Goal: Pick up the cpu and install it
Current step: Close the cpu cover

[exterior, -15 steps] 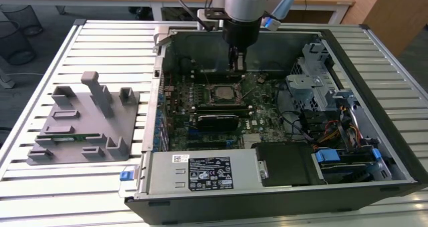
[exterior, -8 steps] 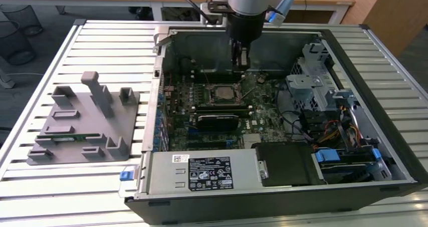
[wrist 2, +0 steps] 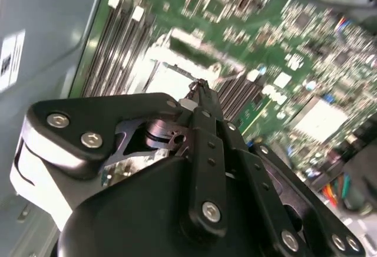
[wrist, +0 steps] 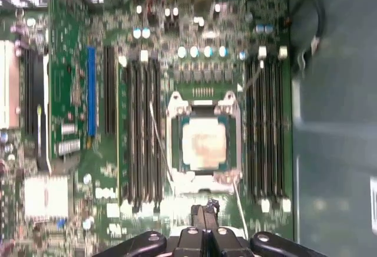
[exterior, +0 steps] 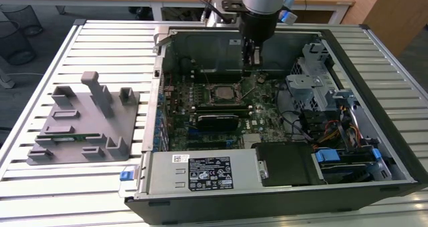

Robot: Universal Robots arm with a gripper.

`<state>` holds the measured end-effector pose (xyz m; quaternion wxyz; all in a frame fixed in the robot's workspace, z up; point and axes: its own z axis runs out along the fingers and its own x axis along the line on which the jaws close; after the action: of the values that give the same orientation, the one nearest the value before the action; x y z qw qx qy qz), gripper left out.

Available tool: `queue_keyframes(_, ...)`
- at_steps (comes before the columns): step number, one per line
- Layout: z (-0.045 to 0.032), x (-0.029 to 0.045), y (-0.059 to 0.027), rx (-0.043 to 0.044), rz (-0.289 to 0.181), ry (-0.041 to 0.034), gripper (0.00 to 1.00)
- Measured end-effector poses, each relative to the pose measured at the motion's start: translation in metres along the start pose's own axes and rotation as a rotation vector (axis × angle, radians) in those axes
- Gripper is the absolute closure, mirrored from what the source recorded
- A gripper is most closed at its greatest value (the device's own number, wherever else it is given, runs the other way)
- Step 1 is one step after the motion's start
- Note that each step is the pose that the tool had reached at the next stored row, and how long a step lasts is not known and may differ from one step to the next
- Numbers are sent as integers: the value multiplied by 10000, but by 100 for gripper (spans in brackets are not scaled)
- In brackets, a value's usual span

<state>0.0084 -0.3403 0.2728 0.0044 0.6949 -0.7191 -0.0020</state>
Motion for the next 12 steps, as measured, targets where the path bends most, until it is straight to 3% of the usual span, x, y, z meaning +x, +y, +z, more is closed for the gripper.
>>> queue_keyframes(9, 12, -18, -395, -36, -1, -2, 89)
queue_keyframes(12, 60, -21, -436, -38, -2, 0, 89)
